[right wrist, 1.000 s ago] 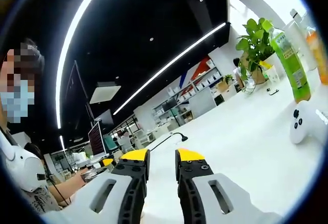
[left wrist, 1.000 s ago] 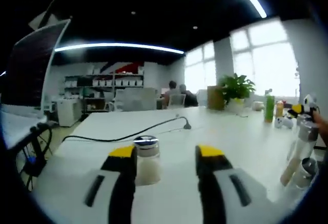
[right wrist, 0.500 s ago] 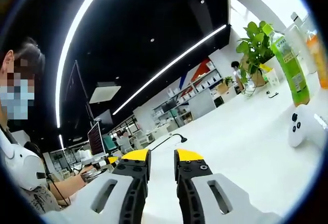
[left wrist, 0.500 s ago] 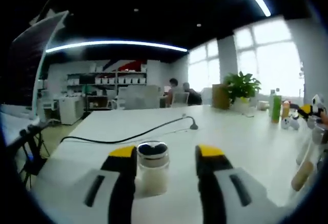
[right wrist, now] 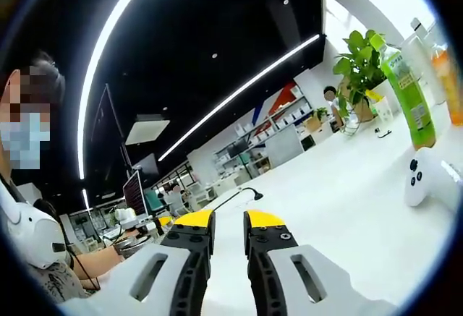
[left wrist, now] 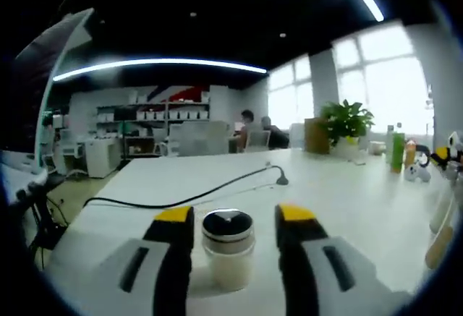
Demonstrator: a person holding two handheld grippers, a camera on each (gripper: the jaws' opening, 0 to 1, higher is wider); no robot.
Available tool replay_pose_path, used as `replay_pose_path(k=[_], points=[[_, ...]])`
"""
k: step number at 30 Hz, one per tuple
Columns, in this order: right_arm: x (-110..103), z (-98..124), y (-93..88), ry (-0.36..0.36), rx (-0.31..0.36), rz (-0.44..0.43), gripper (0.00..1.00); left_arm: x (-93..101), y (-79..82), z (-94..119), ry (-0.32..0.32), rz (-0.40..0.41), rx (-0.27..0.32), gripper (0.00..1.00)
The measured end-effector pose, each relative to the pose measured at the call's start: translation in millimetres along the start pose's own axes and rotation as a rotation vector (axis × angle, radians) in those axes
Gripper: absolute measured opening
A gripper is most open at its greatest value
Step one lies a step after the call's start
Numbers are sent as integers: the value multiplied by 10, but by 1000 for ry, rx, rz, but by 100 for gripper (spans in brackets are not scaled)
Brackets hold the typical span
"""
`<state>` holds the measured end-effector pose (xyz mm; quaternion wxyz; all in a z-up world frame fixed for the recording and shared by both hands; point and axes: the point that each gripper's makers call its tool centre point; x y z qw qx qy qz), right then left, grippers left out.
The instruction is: Rotate the seasoning bottle until the label or dispensing opening points toward the visible target arrow and the bottle remains upright within the marked orientation range
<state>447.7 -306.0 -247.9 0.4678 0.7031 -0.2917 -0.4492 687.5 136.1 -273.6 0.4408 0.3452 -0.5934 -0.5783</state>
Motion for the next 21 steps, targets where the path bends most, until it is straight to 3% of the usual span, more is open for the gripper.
replay_pose_path(k=[4, 9, 21], points=[[11, 5, 0, -2, 1, -1, 14, -13, -38, -8, 6, -6, -9, 46], [18, 13, 0, -3, 2, -1, 14, 16, -81, -11, -5, -50, -23, 38], [48, 75, 25, -13, 14, -3, 14, -33, -103, -30, -10, -53, -12, 33]])
Point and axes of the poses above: the point that each gripper's makers call its tool centre point, and the gripper's own axes: z roughly backward along the fingers, x roughly to its right, y roughly out of its top, and after that the axes turned 7 degrees about z, right-handed
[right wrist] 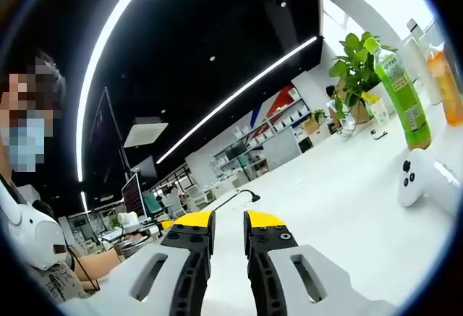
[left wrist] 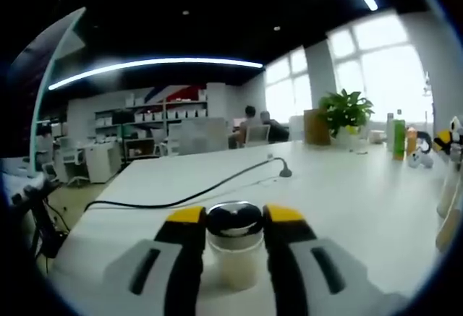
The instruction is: Rotate the seasoning bottle until the label or dispensing opening points toward the visible target arrow and the bottle remains upright within the marked orientation range
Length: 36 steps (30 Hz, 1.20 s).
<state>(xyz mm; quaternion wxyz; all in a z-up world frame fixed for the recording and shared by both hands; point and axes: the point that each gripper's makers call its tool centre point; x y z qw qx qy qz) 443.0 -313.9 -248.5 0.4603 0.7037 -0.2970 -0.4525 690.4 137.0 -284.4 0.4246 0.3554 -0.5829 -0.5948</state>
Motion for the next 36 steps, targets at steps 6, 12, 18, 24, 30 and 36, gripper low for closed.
replay_pose_path(k=[6, 12, 18, 24, 30, 36], points=[[-2, 4, 6, 1, 4, -5, 14, -9, 9, -7, -1, 3, 9, 32], [-28, 5, 39, 8, 6, 5, 14, -40, 14, 8, 14, -9, 5, 32], [-48, 12, 80, 10, 9, 15, 14, -3, 69, 97, 4, -26, 13, 32], [-118, -25, 66, 28, 8, 16, 13, -5, 75, 267, -3, -11, 11, 31], [-150, -29, 49, 37, 9, 14, 13, -15, 51, 536, -1, 52, 31, 31], [-168, -35, 45, 43, 17, 9, 13, 90, -8, 827, -9, 46, 15, 31]])
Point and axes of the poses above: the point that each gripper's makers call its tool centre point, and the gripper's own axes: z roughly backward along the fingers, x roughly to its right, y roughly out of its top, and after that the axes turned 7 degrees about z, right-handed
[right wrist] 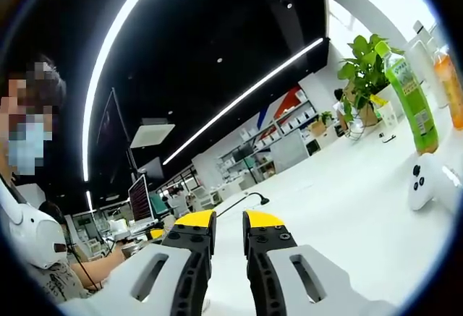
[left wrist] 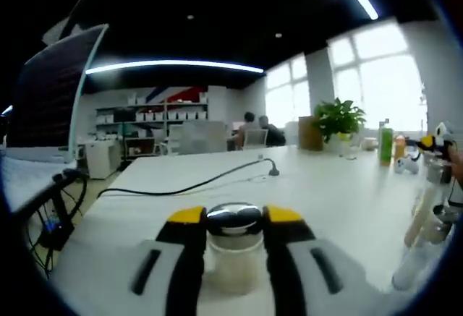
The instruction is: Rotate the seasoning bottle until the label or dispensing opening points toward the visible target arrow and the bottle remains upright within the marked orientation range
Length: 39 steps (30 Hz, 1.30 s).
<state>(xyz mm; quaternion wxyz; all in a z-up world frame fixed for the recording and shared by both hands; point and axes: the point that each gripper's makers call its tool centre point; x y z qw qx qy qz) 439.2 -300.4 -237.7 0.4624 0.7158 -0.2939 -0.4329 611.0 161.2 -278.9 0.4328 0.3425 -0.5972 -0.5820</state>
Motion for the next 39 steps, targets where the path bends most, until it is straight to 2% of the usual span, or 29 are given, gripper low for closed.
replay_pose_path(k=[6, 9, 14, 25, 29, 35, 39], points=[[-14, 21, -9, 2, 2, -4, 13, 153, 39, 297, -12, 25, 26, 31], [-3, 25, -16, 2, -2, -5, 13, 231, 75, 379, -34, 71, 41, 31], [-25, 15, -12, 13, -4, -3, 13, 356, 106, 490, -46, 66, 54, 31], [-14, 29, -17, 8, -11, -1, 13, 541, -54, 948, -31, 111, 42, 31], [-40, 11, -23, 14, -15, 3, 13, 657, -81, 1106, -20, 51, 34, 31], [-79, -66, -53, 29, -30, 4, 13, 789, -135, 1223, -28, -2, 6, 31], [-125, -136, -21, 48, -32, 12, 13, 872, -147, 1299, -41, -5, -4, 31]])
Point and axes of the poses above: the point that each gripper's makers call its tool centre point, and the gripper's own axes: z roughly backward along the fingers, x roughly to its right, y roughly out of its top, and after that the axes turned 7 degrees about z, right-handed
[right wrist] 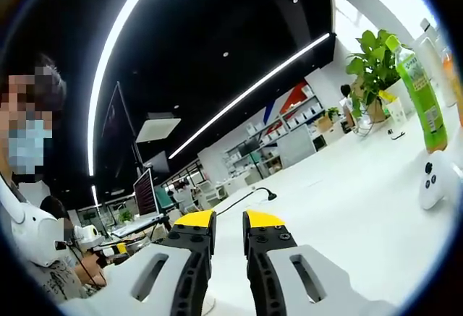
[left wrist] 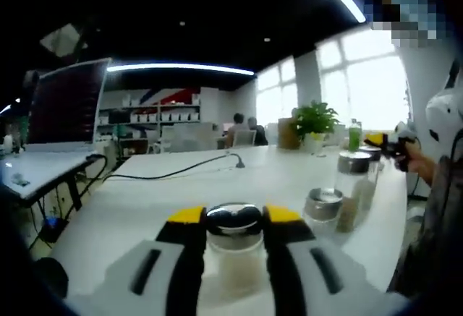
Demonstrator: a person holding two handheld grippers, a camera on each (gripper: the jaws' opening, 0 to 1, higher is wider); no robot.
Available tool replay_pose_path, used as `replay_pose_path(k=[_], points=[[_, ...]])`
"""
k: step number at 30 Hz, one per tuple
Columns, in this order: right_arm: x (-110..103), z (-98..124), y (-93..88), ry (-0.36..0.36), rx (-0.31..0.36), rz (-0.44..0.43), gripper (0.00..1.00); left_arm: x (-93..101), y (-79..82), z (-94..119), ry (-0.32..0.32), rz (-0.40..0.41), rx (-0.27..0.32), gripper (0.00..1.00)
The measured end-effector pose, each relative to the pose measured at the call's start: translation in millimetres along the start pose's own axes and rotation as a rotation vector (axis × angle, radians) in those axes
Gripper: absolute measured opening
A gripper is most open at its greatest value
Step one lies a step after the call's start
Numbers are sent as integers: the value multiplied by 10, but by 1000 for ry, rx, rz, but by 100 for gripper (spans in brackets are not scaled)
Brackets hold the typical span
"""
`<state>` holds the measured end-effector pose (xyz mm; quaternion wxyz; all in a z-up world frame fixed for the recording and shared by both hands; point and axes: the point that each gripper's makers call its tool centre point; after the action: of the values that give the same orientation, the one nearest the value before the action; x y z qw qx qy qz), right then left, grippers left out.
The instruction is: Rotate the seasoning bottle until the label or dispensing opening points toward the visible target arrow and the bottle remains upright within the marked orientation range
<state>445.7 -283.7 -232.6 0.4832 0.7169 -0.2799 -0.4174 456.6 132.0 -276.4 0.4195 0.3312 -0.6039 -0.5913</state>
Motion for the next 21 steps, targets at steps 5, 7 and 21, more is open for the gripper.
replay_pose_path(k=[5, 7, 21], points=[[-83, -81, -8, 30, -6, 7, 13, 126, -65, 30, -15, 7, -4, 31], [-104, -87, -26, 36, -12, 9, 13, 155, -75, 42, -16, -12, 2, 31], [-141, -41, -79, 50, -26, 9, 14, 239, -84, 109, -51, -35, 27, 32]])
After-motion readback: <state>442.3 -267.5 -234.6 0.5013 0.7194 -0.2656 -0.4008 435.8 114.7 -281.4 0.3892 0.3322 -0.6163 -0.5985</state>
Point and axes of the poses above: the point that each gripper's makers call its tool centre point, and the gripper's own axes: z roughly backward along the fingers, x roughly to its right, y roughly out of its top, and after that the axes turned 7 degrees about z, right-handed
